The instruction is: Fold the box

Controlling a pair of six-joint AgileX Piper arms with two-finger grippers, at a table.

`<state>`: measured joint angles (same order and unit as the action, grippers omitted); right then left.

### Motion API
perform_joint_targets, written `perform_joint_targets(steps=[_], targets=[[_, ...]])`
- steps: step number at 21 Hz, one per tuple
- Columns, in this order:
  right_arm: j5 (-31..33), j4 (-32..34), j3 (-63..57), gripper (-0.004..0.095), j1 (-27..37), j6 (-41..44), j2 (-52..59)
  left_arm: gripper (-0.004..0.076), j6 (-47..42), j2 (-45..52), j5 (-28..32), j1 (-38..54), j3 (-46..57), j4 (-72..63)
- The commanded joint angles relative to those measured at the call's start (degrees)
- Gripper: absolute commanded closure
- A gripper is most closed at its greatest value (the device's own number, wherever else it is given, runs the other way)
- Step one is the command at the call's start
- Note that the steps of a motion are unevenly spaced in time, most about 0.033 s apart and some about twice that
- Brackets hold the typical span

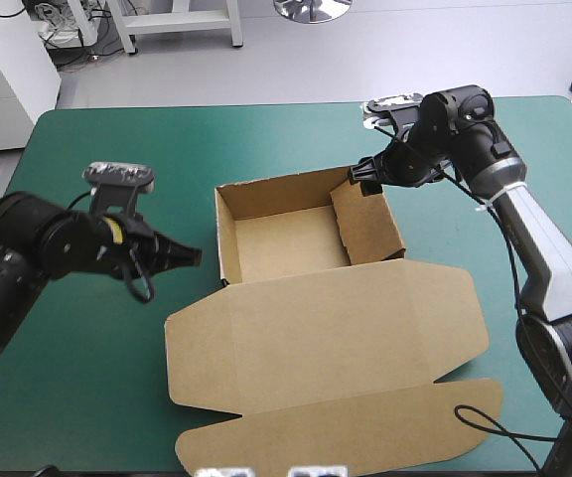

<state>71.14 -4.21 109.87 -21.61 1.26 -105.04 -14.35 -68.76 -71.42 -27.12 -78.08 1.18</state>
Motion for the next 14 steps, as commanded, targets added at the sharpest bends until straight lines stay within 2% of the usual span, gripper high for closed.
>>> perform_joint_targets(steps=[1, 6, 14], targets=[[0.71, 0.41, 1.17, 0.0206, 0.19, -0.74, 2.31, 0.0734, 0.53, 12.04, 3.67, -0.39, 7.87, -0.2], [0.58, 1.8, -0.47, 0.0206, 0.19, -2.62, -0.66, 0.0734, 4.8, 28.71, 8.24, -0.39, 19.33, -0.2], [-0.17, 0.2, -9.45, 0.0206, 0.19, -3.32, -1.05, 0.0734, 5.94, 42.03, 12.58, -0.39, 32.13, -0.2]])
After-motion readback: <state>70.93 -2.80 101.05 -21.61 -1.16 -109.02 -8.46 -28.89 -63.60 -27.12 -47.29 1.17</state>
